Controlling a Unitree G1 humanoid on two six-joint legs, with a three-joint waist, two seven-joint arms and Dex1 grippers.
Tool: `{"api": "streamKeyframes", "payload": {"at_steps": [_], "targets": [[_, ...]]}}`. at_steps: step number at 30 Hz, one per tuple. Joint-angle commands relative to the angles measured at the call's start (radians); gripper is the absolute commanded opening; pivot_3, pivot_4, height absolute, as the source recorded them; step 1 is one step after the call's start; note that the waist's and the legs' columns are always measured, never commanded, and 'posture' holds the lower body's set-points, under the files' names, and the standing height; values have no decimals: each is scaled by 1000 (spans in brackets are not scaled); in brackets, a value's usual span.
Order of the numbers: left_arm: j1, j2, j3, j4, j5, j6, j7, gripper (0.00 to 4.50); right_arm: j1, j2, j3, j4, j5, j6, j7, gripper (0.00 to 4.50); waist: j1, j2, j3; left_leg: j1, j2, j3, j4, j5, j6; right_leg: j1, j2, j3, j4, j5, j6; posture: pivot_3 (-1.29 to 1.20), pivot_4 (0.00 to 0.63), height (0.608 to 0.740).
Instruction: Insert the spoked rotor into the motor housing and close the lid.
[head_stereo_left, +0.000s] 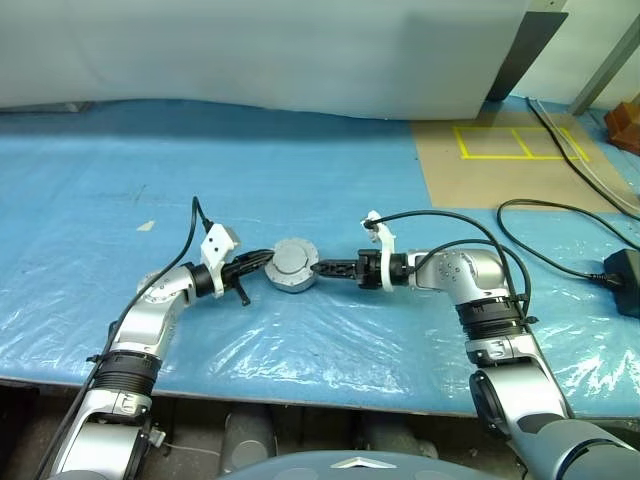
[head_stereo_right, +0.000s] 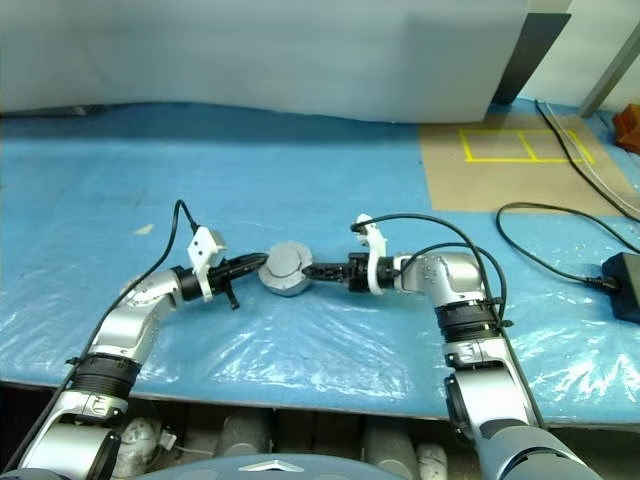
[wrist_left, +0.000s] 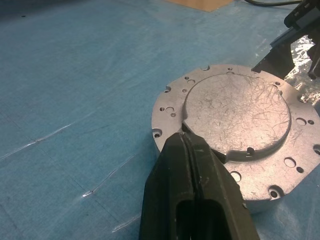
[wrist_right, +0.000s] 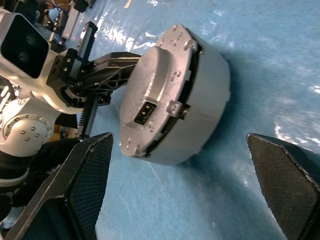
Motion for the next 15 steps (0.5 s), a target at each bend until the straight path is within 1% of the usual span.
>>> {"api": "streamKeyframes", "payload": {"at_steps": [1,8,11,13,14,15], "targets": [[35,11,-27,13,29,28,1,0,-14,34,-4,14,6,-28,-9,4476,0,0,0,0,0,0,0,0,0,0,0,0,0,0,0,0,150,740],[40,11,-28,7,30,28,4,0,-21,73,-38,57,5,-61,-40,4476,0,0,0,0,0,0,0,0,0,0,0,0,0,0,0,0,150,740],[39,11,-28,8,30,28,4,0,-14,63,-66,80,9,-73,-38,3890,1,0,0,0,0,0,0,0,0,0,0,0,0,0,0,0,150,740],[39,12,-29,9,31,28,2,0,-9,51,-66,85,6,-73,-35,3240,1,0,0,0,0,0,0,0,0,0,0,0,0,0,0,0,150,740],[39,12,-30,9,31,29,0,0,-5,45,-63,82,8,-71,-27,2798,1,0,0,0,0,0,0,0,0,0,0,0,0,0,0,0,150,740],[38,13,-30,9,31,29,-1,0,-3,42,-62,77,12,-66,-22,2582,1,0,0,0,0,0,0,0,0,0,0,0,0,0,0,0,150,740]]}}
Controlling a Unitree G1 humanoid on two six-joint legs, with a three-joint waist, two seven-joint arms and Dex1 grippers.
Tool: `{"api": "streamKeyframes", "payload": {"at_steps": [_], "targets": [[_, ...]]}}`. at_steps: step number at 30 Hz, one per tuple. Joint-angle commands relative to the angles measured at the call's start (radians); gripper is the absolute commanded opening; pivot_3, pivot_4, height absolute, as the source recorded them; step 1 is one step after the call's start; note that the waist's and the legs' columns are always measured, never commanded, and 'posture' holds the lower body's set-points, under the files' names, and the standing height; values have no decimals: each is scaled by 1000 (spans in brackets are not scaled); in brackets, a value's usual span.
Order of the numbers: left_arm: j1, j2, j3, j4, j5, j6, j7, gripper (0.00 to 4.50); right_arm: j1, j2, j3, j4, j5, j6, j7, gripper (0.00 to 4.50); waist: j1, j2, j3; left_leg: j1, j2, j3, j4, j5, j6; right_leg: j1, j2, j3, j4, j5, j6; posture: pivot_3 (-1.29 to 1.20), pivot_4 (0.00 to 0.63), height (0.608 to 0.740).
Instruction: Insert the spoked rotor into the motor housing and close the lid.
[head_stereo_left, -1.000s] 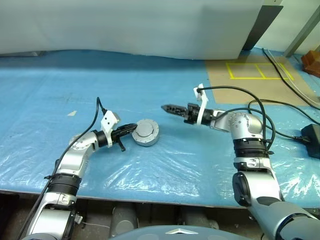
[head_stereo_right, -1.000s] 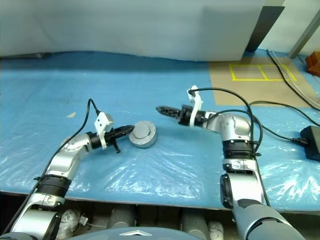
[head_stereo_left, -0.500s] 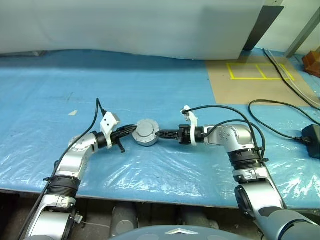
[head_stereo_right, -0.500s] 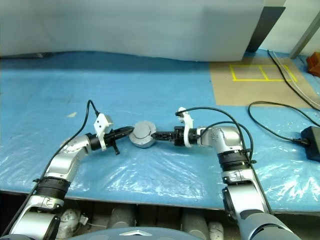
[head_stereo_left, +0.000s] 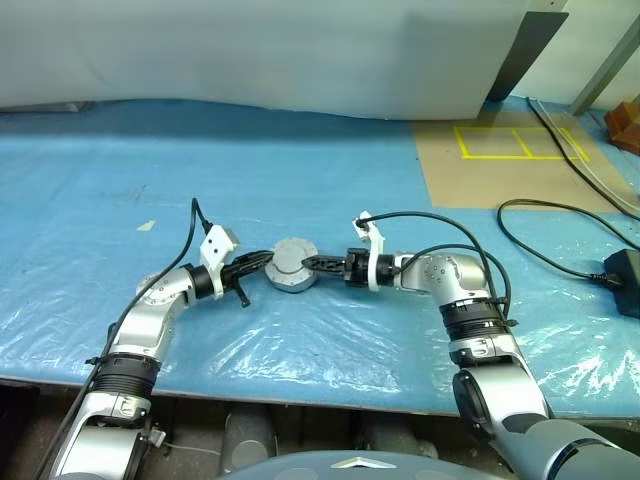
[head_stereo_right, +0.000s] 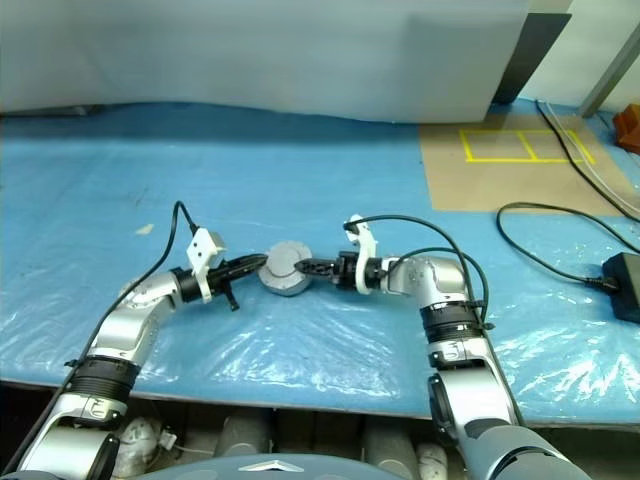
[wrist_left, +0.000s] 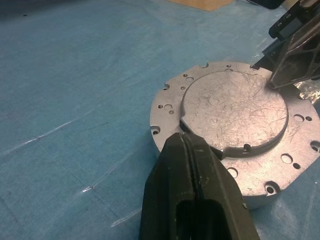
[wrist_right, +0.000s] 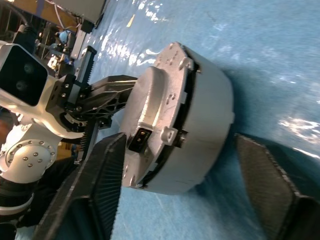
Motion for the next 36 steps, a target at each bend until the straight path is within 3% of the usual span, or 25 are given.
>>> {"api": "streamKeyframes", "payload": {"at_steps": [1,3,7,11,27,32,36], "targets": [[28,12,-31,25,31,27,-4,0,8,-18,-2,-24,13,5,18,2263,1,0,0,0,0,0,0,0,0,0,0,0,0,0,0,0,150,740],[26,11,-32,27,32,27,-5,0,12,-16,7,-38,13,7,17,1700,3,0,0,0,0,0,0,0,0,0,0,0,0,0,0,0,150,740],[17,11,-31,32,31,30,-6,0,19,-4,14,-50,11,9,6,1700,2,0,0,1,0,0,1,0,0,0,0,0,1,0,0,0,150,740],[14,15,-29,34,30,30,-11,0,21,2,-1,-47,20,15,-1,1220,2,0,0,1,0,0,1,0,0,0,0,0,1,0,0,0,150,740],[31,39,14,8,3,41,-2,0,30,26,21,-40,28,24,1,1200,-8,0,0,1,0,0,1,0,0,0,0,0,1,0,0,0,150,740],[67,56,114,-212,-206,191,-41,0,15,47,17,54,-34,-12,-79,1200,-17,0,0,0,1,0,0,0,0,-2,1,0,0,0,-1,0,150,740],[63,80,206,-303,-281,267,14,0,-6,63,-45,146,-28,-21,-122,1200,-15,0,0,0,1,1,0,0,0,-2,1,0,1,-1,-1,0,150,740]]}}
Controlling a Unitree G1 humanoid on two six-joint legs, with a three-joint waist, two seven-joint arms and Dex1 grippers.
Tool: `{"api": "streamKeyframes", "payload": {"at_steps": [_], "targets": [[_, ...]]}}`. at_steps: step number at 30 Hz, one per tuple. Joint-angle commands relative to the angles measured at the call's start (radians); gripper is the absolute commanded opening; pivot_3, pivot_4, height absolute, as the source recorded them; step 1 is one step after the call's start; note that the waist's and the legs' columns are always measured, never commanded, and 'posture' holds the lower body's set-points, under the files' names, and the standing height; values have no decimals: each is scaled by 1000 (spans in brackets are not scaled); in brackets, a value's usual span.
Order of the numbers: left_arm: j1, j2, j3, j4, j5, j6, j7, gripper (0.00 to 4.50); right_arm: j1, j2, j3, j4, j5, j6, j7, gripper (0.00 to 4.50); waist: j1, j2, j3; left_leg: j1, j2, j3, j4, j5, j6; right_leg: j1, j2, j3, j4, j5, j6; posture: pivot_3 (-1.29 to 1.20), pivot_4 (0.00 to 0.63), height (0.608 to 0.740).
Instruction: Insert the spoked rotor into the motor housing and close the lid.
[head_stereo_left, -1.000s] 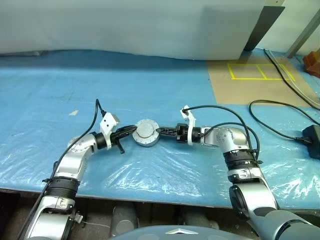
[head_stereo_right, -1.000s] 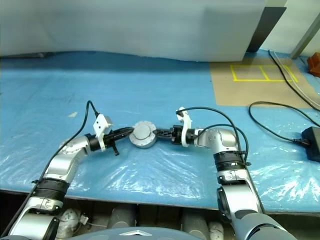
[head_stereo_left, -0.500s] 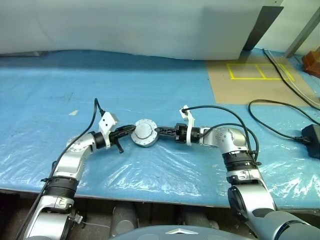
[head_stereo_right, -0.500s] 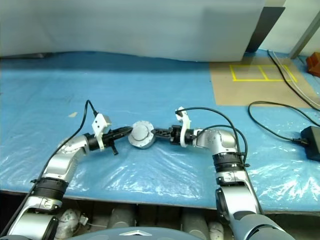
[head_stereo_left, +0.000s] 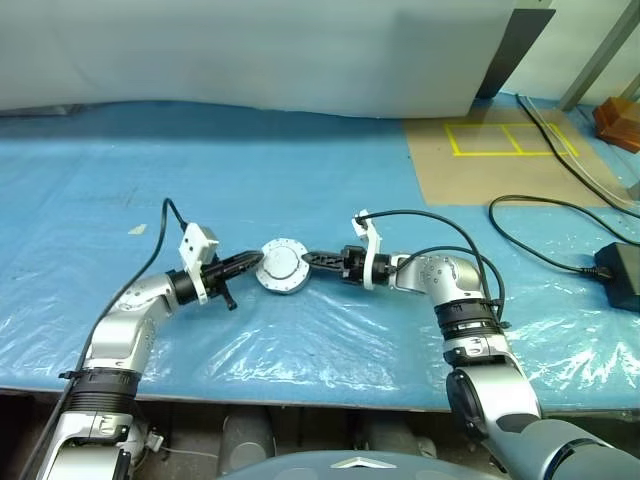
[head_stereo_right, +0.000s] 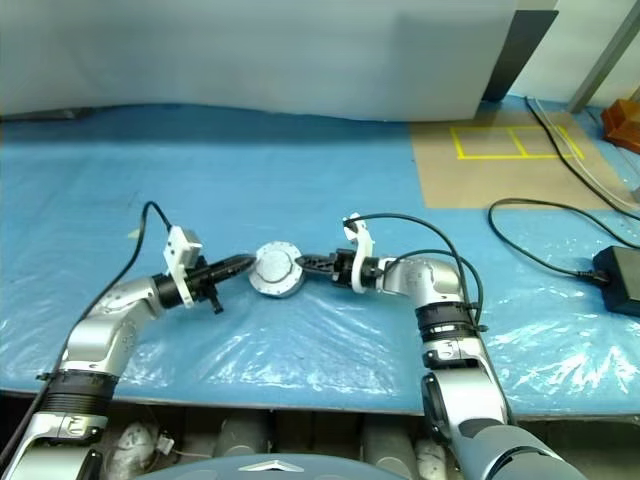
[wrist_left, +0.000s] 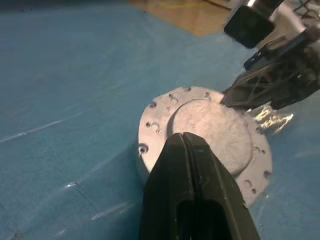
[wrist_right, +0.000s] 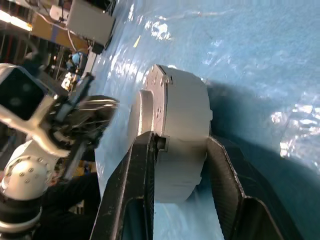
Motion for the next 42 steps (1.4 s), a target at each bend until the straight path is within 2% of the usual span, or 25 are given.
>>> {"api": "streamKeyframes", "payload": {"at_steps": [1,7,13,23,27,31,36,42], "targets": [[-17,38,96,-91,-78,54,40,0,9,6,-26,88,-39,15,-86,1200,0,0,0,0,0,0,0,0,0,0,0,0,0,0,0,0,150,740],[-32,85,150,-81,-87,84,74,0,16,19,-56,95,-19,40,-83,1200,5,0,0,0,0,0,0,0,0,0,0,0,-1,0,0,0,150,740],[-34,83,154,-59,-83,82,102,0,40,38,-67,9,34,69,-53,1172,4,0,0,0,0,0,0,0,0,0,0,0,-1,0,0,0,150,740],[-42,66,140,-26,-69,78,124,0,23,42,-82,33,32,97,-85,1147,4,0,0,0,0,0,-1,0,0,-1,1,0,-1,0,0,0,150,740],[-55,58,190,-32,-141,127,140,0,-35,60,-229,121,134,200,-100,1147,5,0,0,0,0,0,-1,0,0,-1,1,0,-1,0,0,0,150,740],[-106,39,278,-3,-262,225,197,0,-76,78,-375,100,254,278,-118,1147,11,-1,4,-3,0,0,-1,0,0,-2,1,0,-1,0,0,0,150,740],[-94,39,297,-6,-283,253,200,0,-76,119,-428,22,303,332,-170,1147,12,-1,5,-10,0,-1,1,0,0,-7,1,-1,-1,0,0,0,150,740],[-87,39,280,-14,-276,257,199,0,-66,138,-448,12,303,323,-217,1147,23,-2,5,-11,1,-2,1,0,-1,-7,2,-4,-1,0,0,0,150,740]]}}
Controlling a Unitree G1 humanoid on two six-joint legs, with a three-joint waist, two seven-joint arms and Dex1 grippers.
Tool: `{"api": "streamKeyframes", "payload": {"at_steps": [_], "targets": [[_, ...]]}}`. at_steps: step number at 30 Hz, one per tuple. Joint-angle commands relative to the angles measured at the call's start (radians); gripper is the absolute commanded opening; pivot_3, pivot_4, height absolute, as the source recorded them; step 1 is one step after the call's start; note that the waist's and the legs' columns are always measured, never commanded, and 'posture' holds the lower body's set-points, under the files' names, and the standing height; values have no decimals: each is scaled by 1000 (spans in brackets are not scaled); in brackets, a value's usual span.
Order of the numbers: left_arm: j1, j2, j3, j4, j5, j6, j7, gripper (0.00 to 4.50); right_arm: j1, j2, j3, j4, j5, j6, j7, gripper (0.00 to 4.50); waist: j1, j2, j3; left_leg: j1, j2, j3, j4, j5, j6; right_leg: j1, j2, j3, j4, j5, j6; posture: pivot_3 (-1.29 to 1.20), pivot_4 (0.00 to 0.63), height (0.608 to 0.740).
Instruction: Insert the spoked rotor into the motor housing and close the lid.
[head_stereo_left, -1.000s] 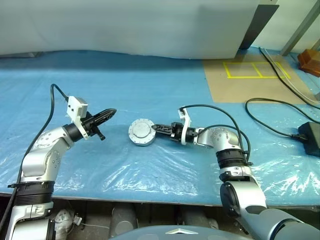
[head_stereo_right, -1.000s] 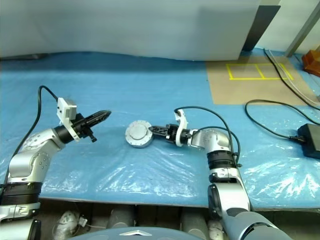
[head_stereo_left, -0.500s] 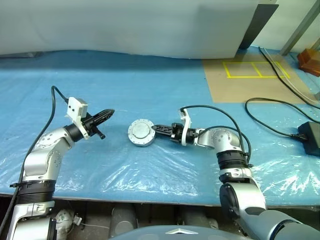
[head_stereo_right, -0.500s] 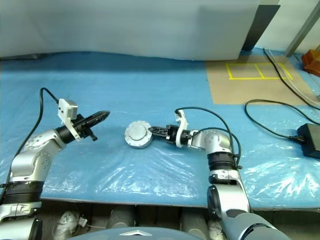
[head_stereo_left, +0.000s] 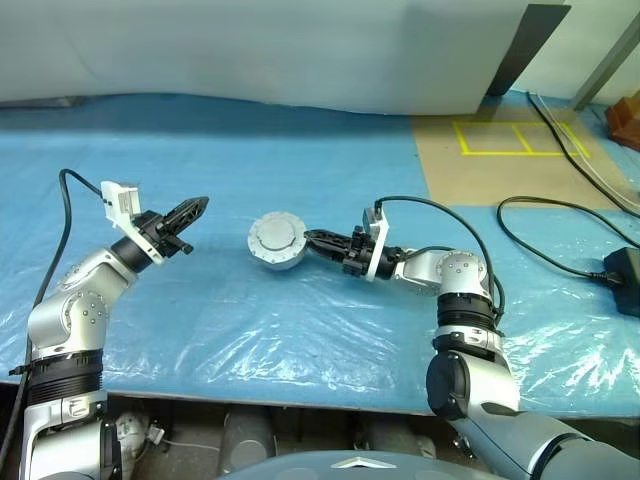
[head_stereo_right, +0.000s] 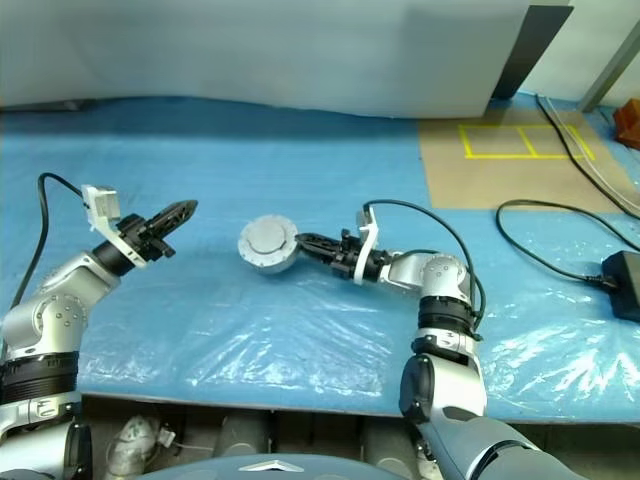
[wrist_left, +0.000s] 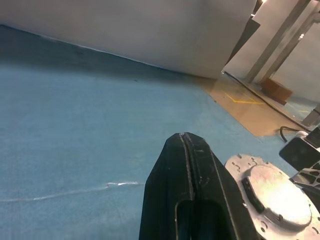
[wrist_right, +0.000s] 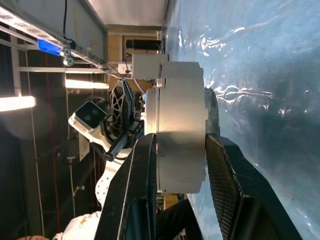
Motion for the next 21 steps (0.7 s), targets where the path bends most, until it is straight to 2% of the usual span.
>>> {"api": "streamKeyframes", "payload": {"at_steps": [1,5,9,10,13,17,21], "targets": [[-11,4,11,-28,-18,9,2,0,-18,14,-45,-27,64,-3,-3,1147,8,0,0,0,0,0,0,0,0,0,0,0,0,0,0,0,150,740],[21,18,26,-56,-54,45,-21,0,-39,26,-78,-52,104,-7,-13,1147,15,0,0,0,0,0,1,0,0,0,-1,0,1,0,0,0,150,740],[61,6,99,-55,-203,171,-3,0,-57,47,-98,-76,134,-17,-38,1147,13,0,0,0,0,0,1,0,0,0,0,0,0,0,0,0,150,740],[65,-7,119,-35,-227,193,32,171,-60,51,-100,-81,140,-18,-45,1147,13,0,0,0,0,0,1,0,0,-1,1,0,0,0,0,0,150,740],[87,-34,157,-30,-302,259,90,917,-67,59,-105,-86,155,-21,-65,1147,13,0,0,0,0,0,1,0,0,-1,0,0,1,0,0,0,150,740],[105,-78,202,-37,-383,299,156,2281,-93,71,-118,-105,200,-19,-94,1147,14,0,0,-1,0,0,2,0,0,0,0,0,1,0,0,0,150,740],[146,-134,186,-107,-464,343,203,3683,-117,81,-127,-119,240,-13,-132,1147,14,-1,1,-1,0,-1,2,0,0,0,0,0,1,0,0,0,150,740]]}}
